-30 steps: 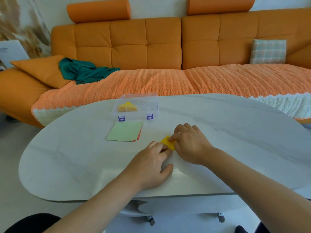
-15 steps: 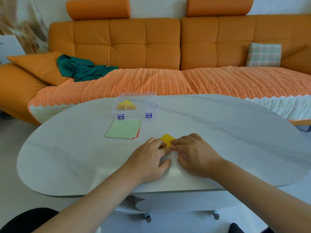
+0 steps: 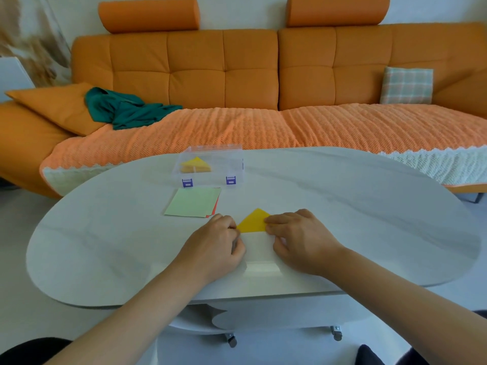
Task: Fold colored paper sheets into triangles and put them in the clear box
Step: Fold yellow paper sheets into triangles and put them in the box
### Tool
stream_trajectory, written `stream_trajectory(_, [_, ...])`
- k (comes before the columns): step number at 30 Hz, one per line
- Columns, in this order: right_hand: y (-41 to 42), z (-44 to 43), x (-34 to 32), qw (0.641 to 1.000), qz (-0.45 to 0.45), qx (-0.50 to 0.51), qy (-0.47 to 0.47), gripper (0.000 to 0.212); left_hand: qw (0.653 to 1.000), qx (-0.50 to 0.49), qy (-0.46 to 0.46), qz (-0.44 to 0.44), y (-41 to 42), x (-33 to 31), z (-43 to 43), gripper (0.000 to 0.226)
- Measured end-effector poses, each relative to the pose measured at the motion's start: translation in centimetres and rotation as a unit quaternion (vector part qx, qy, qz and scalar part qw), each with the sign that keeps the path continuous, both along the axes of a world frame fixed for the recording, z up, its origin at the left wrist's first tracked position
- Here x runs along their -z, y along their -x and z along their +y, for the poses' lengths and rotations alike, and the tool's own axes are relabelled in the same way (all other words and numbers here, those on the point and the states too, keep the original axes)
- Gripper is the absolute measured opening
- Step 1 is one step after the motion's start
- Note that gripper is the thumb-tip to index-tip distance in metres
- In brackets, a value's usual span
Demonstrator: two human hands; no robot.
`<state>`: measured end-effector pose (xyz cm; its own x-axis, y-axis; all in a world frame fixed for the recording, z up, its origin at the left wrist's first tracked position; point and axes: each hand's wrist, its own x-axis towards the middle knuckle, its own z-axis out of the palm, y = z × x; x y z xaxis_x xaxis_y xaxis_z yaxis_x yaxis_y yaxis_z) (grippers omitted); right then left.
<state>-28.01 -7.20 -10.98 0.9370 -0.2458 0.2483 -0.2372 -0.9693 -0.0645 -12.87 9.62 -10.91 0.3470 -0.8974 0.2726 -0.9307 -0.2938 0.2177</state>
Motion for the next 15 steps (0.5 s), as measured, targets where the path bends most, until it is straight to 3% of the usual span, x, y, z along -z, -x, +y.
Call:
stream_trajectory(10, [-0.1, 0.4, -0.2, 0.999, 0.007, 0.003, -0.035, 0.056, 0.999, -0.045, 0.002, 0.019, -0.4, 0.4, 1.0, 0.06])
stream_trajectory(14, [-0.6, 0.4, -0.4, 0.999, 0.02, 0.002, -0.047, 0.062, 0.994, -0.096, 0.029, 0.037, -0.1, -0.1, 0.6, 0.03])
stream_trajectory(15, [-1.0, 0.4, -0.3, 0.999, 0.022, 0.001, -0.044, 0.061, 0.995, -0.084, 0.051, 0.024, 0.1, -0.3, 0.5, 0.032])
